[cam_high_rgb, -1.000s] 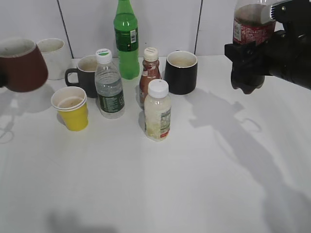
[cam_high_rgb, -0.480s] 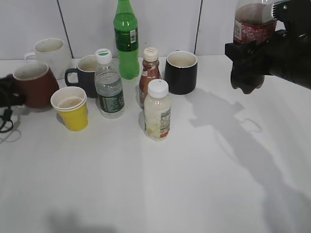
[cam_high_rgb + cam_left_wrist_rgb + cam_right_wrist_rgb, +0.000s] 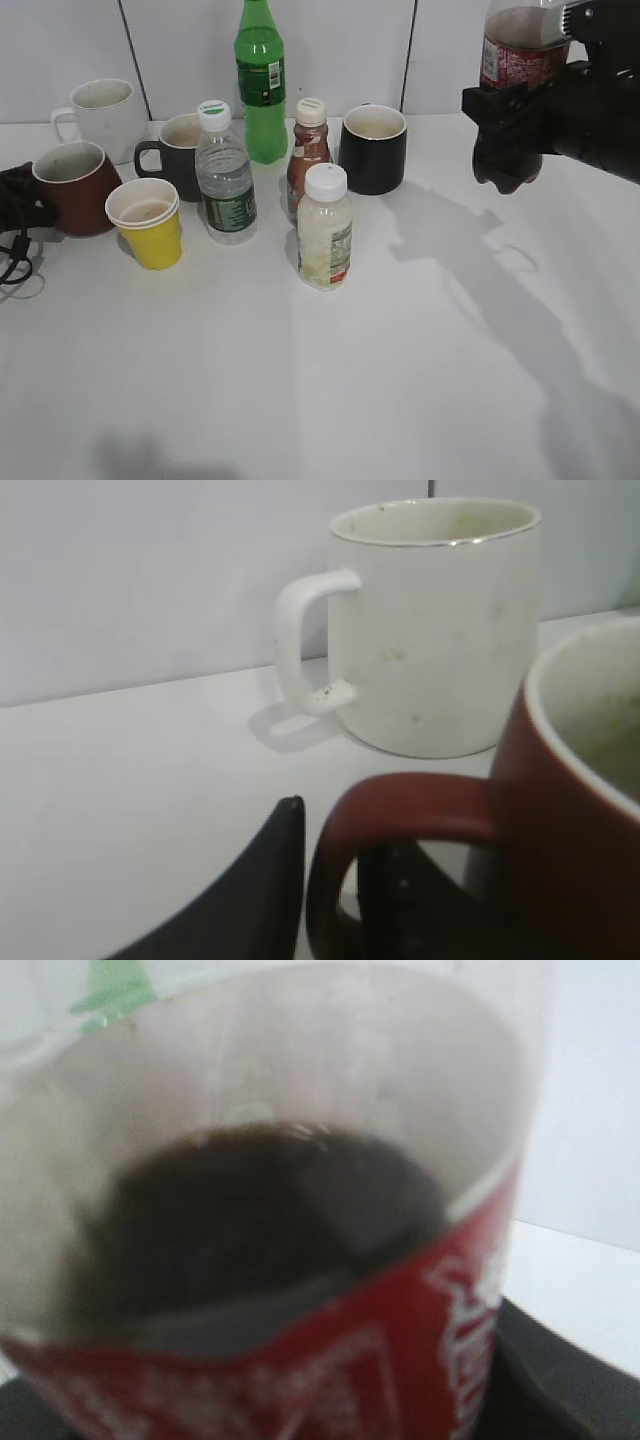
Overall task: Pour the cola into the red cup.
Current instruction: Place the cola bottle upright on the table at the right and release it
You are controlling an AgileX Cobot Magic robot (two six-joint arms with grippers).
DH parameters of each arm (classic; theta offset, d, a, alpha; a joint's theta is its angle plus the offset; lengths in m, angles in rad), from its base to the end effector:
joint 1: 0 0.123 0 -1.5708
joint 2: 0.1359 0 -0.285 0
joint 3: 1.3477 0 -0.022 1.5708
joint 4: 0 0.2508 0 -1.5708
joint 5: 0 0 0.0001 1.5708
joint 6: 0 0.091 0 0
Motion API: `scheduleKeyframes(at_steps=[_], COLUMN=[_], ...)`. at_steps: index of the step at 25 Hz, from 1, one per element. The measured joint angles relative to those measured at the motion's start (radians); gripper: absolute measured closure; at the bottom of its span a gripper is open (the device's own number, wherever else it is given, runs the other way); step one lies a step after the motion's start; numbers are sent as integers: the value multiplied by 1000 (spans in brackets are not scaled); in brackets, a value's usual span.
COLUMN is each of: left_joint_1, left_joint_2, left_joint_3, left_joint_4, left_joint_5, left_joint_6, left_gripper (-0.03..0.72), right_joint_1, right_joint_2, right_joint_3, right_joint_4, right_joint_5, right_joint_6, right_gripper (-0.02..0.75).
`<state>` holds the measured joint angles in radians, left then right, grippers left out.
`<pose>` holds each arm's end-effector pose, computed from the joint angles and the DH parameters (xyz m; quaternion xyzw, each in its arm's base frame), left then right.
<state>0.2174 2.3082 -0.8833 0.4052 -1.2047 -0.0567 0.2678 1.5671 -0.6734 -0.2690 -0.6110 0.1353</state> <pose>0.3795 0.0495 0.0534 0.0756 0.7545 -0.0419 0.6505 0.3000 0.0967 0.2206 -0.1841 0.7552 0.1159 0.6183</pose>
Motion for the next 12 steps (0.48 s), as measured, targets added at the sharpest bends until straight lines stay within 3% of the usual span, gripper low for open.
scheduleKeyframes(at_steps=[12], left_joint_1=[13], left_joint_2=[-34], left_joint_3=[110], left_joint_4=[-10], left_joint_5=[-16], left_joint_6=[-2], left_gripper=[445], right_joint_1=[0], right_joint_2=[0], right_joint_3=[0], right_joint_4=[-1], right_joint_5=[0], right_joint_6=[12], right_gripper=[274])
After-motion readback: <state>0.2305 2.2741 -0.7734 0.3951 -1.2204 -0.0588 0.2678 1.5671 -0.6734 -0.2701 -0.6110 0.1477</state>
